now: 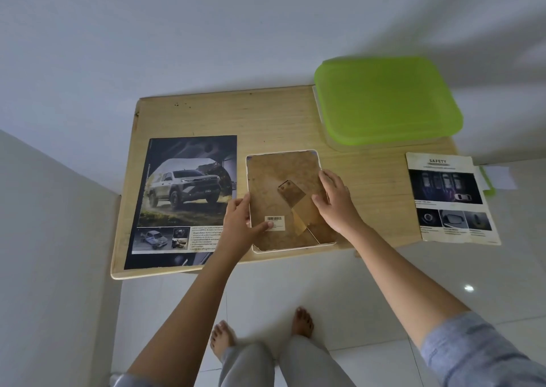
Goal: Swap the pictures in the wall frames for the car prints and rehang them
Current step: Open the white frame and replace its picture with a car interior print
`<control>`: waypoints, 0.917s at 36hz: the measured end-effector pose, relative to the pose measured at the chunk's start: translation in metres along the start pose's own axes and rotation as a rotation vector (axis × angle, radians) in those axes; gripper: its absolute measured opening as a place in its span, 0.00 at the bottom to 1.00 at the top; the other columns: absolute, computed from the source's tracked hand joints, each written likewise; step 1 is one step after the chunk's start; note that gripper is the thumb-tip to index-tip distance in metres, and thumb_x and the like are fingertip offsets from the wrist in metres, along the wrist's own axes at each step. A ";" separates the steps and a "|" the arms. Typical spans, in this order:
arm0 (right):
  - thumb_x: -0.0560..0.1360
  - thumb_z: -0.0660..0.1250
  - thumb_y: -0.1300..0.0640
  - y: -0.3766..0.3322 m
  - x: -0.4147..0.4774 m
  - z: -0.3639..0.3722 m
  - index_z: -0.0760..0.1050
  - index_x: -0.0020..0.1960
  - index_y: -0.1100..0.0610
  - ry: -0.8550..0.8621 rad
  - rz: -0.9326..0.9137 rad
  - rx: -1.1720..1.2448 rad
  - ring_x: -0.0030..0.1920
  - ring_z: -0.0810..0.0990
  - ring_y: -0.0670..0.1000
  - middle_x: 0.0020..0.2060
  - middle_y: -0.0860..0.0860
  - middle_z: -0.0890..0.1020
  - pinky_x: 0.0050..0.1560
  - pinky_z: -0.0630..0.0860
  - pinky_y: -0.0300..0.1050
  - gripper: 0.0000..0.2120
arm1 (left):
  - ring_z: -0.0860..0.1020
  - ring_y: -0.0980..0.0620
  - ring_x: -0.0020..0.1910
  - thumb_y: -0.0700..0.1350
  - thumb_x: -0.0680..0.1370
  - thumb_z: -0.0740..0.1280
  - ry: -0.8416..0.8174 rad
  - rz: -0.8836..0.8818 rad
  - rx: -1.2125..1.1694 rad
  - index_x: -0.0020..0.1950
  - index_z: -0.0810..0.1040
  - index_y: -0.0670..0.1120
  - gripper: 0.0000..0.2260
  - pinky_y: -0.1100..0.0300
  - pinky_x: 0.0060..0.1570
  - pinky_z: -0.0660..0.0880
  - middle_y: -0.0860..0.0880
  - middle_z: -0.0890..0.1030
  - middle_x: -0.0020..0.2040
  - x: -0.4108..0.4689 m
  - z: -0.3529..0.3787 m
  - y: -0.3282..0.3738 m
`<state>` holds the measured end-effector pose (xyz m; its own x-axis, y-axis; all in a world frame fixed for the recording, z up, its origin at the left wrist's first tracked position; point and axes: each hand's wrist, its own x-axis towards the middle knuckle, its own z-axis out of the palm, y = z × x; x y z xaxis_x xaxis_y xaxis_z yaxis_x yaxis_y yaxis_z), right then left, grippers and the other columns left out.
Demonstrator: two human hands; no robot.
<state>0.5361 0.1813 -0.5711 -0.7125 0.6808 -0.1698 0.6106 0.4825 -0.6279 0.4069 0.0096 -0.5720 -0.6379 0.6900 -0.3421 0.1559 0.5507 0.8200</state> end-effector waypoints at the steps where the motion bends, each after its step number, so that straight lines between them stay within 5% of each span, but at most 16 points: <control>1: 0.78 0.61 0.57 0.001 -0.004 -0.002 0.56 0.74 0.60 -0.008 0.035 0.099 0.72 0.59 0.50 0.73 0.51 0.58 0.68 0.54 0.37 0.27 | 0.68 0.54 0.58 0.46 0.71 0.73 -0.017 -0.003 -0.010 0.75 0.57 0.48 0.37 0.57 0.61 0.70 0.51 0.63 0.61 0.000 -0.002 0.002; 11: 0.68 0.73 0.47 0.007 -0.034 0.001 0.44 0.76 0.57 -0.198 0.060 0.089 0.74 0.48 0.49 0.75 0.49 0.49 0.70 0.49 0.39 0.50 | 0.66 0.54 0.60 0.42 0.67 0.77 -0.076 -0.011 -0.008 0.76 0.53 0.48 0.45 0.55 0.67 0.67 0.48 0.62 0.65 -0.004 -0.003 -0.006; 25: 0.66 0.75 0.49 0.009 -0.032 0.007 0.47 0.76 0.57 -0.128 0.060 0.098 0.73 0.51 0.50 0.74 0.49 0.52 0.68 0.50 0.38 0.49 | 0.69 0.47 0.65 0.40 0.69 0.75 -0.060 -0.064 -0.078 0.76 0.53 0.48 0.42 0.54 0.62 0.71 0.50 0.62 0.60 -0.006 0.001 -0.005; 33: 0.65 0.76 0.50 0.007 -0.032 0.008 0.49 0.75 0.57 -0.105 0.076 0.104 0.73 0.52 0.50 0.74 0.49 0.54 0.70 0.52 0.41 0.49 | 0.68 0.46 0.67 0.41 0.69 0.74 -0.053 -0.076 -0.089 0.76 0.53 0.49 0.42 0.52 0.63 0.70 0.46 0.63 0.66 -0.007 0.003 -0.006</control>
<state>0.5605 0.1585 -0.5762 -0.7009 0.6492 -0.2953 0.6294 0.3684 -0.6842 0.4125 0.0029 -0.5754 -0.6045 0.6726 -0.4267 0.0391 0.5601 0.8275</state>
